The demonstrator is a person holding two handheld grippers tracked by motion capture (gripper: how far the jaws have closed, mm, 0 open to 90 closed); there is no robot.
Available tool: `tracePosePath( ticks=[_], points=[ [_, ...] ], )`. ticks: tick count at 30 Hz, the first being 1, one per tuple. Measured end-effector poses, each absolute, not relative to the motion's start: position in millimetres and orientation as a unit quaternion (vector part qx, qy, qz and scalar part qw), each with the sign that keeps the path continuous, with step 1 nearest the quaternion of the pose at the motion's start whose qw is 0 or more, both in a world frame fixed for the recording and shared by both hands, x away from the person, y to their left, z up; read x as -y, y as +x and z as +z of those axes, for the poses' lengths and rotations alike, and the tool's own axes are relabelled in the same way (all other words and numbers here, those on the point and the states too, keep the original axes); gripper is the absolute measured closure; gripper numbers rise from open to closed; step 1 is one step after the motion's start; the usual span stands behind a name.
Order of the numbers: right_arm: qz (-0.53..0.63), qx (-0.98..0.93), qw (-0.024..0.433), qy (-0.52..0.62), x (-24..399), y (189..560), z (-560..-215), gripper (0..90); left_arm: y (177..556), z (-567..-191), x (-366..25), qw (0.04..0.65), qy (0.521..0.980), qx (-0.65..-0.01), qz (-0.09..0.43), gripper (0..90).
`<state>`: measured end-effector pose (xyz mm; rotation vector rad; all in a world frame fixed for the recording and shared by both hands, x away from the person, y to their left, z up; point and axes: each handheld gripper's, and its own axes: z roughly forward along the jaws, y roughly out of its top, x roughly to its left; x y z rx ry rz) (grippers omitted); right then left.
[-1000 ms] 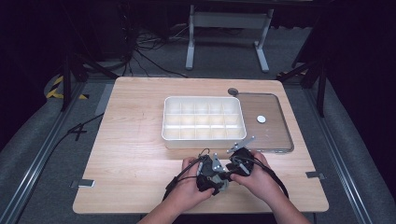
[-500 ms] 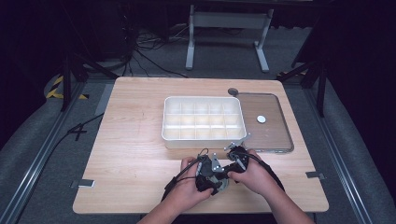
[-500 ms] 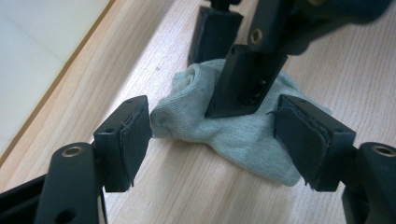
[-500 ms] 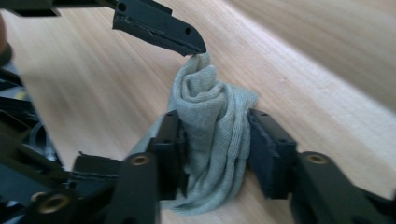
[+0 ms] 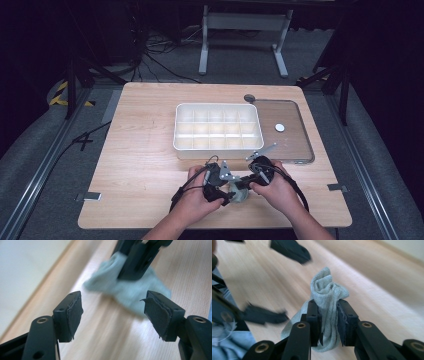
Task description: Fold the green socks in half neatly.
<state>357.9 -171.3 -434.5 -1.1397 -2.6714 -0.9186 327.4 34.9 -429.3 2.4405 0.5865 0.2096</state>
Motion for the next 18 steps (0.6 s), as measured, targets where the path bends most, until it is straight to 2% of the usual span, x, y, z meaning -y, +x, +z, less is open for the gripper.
tracePosePath(
  ticks=[10,18],
  points=[
    [-0.337,0.875,-0.018,-0.347,189.6,356.0,-402.9,73.6,342.6,-415.8,-77.7,0.315,0.904,-0.273,0.093,31.9],
    [-0.360,0.868,-0.059,-0.337,201.0,367.0,-375.4,73.5,345.7,-410.9,-95.9,0.337,0.894,-0.281,0.089,31.8]
  ],
)
